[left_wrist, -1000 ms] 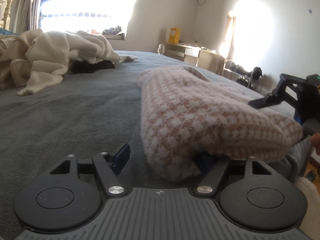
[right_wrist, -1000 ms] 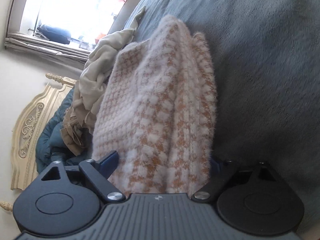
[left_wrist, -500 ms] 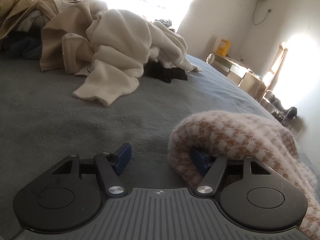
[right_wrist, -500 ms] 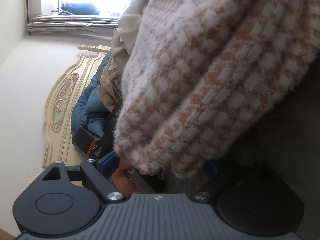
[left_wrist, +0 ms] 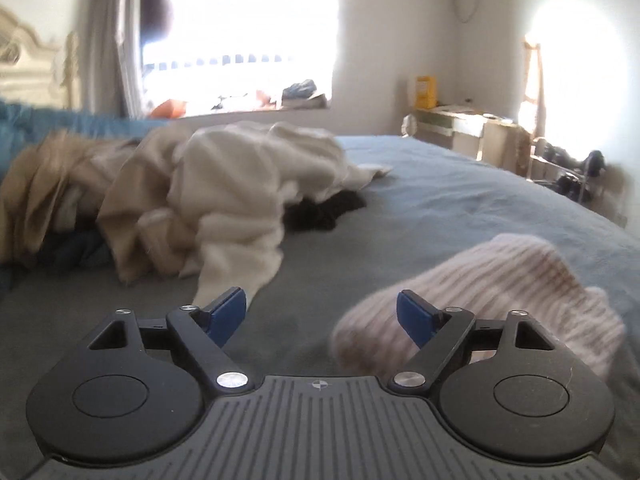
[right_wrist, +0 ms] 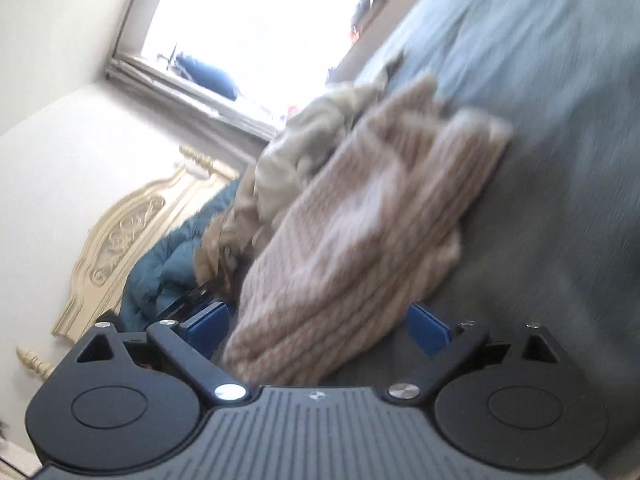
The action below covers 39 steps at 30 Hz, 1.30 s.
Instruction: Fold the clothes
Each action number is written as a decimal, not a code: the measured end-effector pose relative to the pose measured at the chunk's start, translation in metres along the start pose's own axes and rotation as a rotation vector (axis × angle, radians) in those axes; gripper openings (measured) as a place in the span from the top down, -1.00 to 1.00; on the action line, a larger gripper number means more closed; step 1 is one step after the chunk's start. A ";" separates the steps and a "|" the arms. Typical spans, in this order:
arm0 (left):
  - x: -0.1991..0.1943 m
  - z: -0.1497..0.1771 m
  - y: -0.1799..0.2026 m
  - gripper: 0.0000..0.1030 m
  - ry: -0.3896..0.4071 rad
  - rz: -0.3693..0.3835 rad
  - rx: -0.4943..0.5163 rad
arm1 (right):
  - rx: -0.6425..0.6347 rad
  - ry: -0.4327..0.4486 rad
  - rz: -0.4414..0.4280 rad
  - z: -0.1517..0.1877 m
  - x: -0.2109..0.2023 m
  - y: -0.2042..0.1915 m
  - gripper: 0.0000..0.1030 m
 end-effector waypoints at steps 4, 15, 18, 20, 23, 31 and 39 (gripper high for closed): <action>0.038 -0.063 0.100 -0.90 -0.019 0.106 0.279 | -0.042 0.187 0.122 -0.062 -0.014 0.022 -0.66; 0.218 -0.076 0.265 -0.27 -0.405 -0.005 0.744 | -0.002 0.225 0.279 -0.095 0.033 0.084 -0.17; 0.227 -0.087 0.253 0.09 -0.448 0.015 0.696 | 0.017 0.216 0.270 -0.092 0.034 0.087 -0.17; 0.225 -0.102 0.241 0.42 -0.477 0.092 0.597 | 0.054 0.215 0.230 -0.092 0.029 0.094 -0.17; 0.224 -0.122 0.221 0.56 -0.498 0.197 0.453 | 0.104 0.223 0.160 -0.092 0.020 0.102 -0.17; 0.222 -0.137 0.205 0.57 -0.497 0.287 0.335 | 0.141 0.224 0.103 -0.091 0.019 0.109 -0.14; 0.224 -0.141 0.199 0.57 -0.493 0.300 0.302 | 0.148 0.225 0.092 -0.093 0.023 0.112 -0.14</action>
Point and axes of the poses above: each gripper's, at about its wrist camera, not at the fingertips, and x roughly the way its jaws point, y to its right, z to its underside, the point moved 4 cm from there along x, roughly the way its jaws point, and after that the axes turned 12 degrees about -y, right-handed, at the moved point
